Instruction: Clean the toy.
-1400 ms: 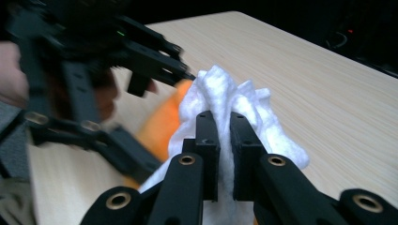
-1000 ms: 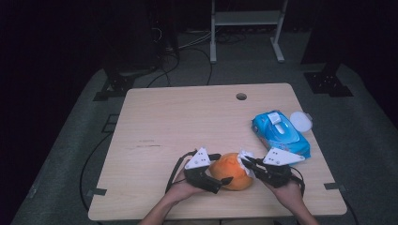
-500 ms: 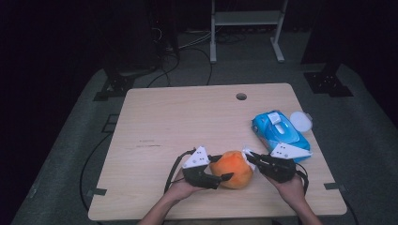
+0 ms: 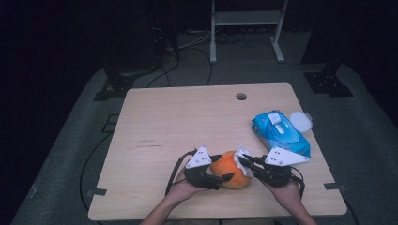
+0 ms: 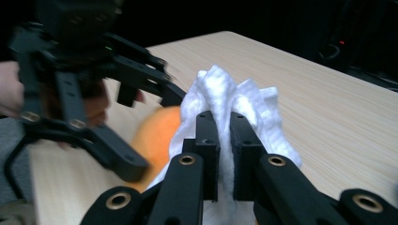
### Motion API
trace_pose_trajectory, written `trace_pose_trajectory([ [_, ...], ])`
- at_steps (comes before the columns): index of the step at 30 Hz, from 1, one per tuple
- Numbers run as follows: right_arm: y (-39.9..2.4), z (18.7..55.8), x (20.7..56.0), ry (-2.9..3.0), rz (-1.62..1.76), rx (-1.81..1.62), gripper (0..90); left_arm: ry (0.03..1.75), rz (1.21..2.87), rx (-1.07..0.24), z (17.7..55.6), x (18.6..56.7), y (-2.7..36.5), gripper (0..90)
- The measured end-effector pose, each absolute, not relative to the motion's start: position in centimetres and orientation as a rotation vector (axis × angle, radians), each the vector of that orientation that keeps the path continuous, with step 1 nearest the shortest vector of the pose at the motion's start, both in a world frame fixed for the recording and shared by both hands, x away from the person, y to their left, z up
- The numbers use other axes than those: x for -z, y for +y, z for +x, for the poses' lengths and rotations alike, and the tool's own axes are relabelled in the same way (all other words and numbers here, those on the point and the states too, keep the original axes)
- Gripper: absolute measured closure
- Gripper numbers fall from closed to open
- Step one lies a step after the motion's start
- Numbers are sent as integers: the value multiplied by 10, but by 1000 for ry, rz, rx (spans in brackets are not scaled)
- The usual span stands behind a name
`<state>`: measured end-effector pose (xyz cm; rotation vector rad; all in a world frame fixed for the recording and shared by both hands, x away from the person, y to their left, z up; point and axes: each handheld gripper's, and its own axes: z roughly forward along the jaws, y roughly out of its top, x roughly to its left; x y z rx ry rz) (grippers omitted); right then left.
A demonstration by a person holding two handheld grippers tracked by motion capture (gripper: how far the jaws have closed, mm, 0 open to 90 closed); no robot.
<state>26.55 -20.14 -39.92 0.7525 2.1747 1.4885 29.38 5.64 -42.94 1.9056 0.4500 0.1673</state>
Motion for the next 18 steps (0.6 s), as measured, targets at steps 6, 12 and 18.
trace_pose_trajectory([
  [6,-198,261,400,2169,745,-1474,830,483,1909,-230,292,433,52,246],
  [12,-180,251,400,2227,627,-1389,831,498,1900,-211,294,433,55,251],
  [18,-200,264,402,2194,708,-1403,831,480,1906,-236,293,434,53,287],
])
